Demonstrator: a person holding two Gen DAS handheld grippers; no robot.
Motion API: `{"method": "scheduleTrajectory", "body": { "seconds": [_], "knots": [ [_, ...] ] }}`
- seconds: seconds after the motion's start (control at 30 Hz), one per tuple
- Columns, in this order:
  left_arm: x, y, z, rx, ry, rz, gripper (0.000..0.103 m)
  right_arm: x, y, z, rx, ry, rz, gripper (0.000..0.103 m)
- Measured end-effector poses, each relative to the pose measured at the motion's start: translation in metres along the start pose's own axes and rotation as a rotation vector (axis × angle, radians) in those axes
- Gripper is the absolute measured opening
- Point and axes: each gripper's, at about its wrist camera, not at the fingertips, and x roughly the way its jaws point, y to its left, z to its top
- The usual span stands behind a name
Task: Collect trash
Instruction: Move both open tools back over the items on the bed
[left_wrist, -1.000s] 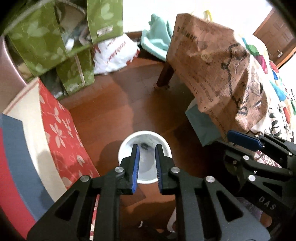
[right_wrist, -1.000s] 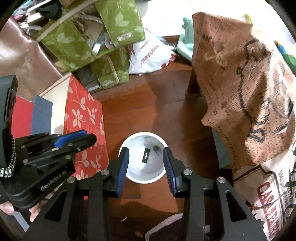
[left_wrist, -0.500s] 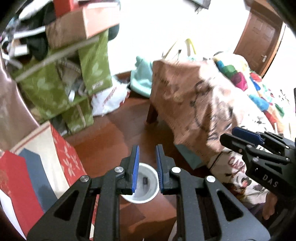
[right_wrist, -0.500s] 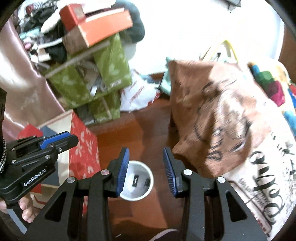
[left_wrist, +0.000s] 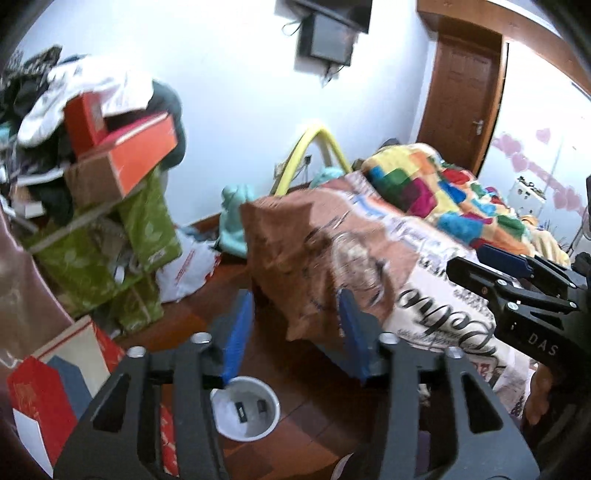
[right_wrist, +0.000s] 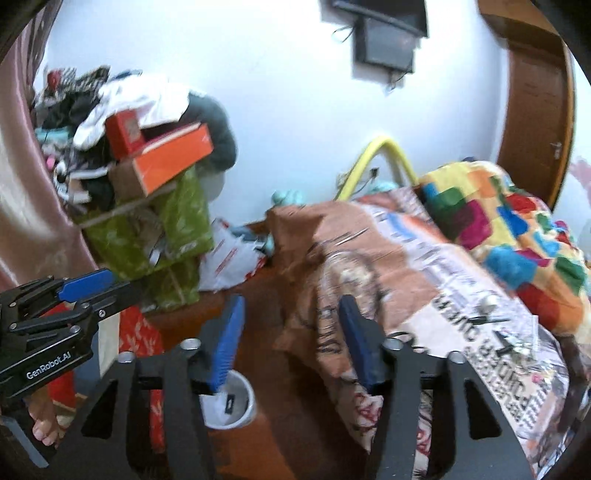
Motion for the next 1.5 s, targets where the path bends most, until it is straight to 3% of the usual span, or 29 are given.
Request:
{"method": "scheduleTrajectory", "body": {
  "seconds": [0.13, 0.27, 0.5, 0.57, 0.7, 0.87, 1.17, 1.5],
  "knots": [
    [-0.013, -0.035, 0.010, 0.026, -0.040, -0.030, 0.061, -0.029, -0.030, -0.002, 0.035, -0.042, -0.067, 0.057],
    [-0.022, -0.072, 0.019, 0.054, -0.058, -0.069, 0.063, -0.057, -0.063, -0.008, 0.079, -0.083, -0.133, 0.071],
    [-0.022, -0.140, 0.029, 0.102, -0.075, -0.133, 0.075, -0.097, -0.122, -0.025, 0.151, -0.114, -0.238, 0.072],
    [-0.017, -0.156, 0.032, 0.109, -0.068, -0.148, 0.083, -0.104, -0.141, -0.031, 0.179, -0.113, -0.268, 0.072],
    [-0.003, -0.190, 0.036, 0.132, -0.070, -0.163, 0.085, -0.116, -0.177, -0.043, 0.224, -0.104, -0.318, 0.073],
    [0.027, -0.233, 0.040, 0.170, -0.023, -0.216, 0.089, -0.126, -0.224, -0.061, 0.289, -0.081, -0.392, 0.079],
    [0.102, -0.307, 0.031, 0.272, 0.093, -0.268, 0.090, -0.120, -0.300, -0.092, 0.382, -0.007, -0.479, 0.079],
    [0.193, -0.375, 0.007, 0.367, 0.238, -0.311, 0.090, -0.072, -0.362, -0.129, 0.443, 0.132, -0.496, 0.079]
  ]
}}
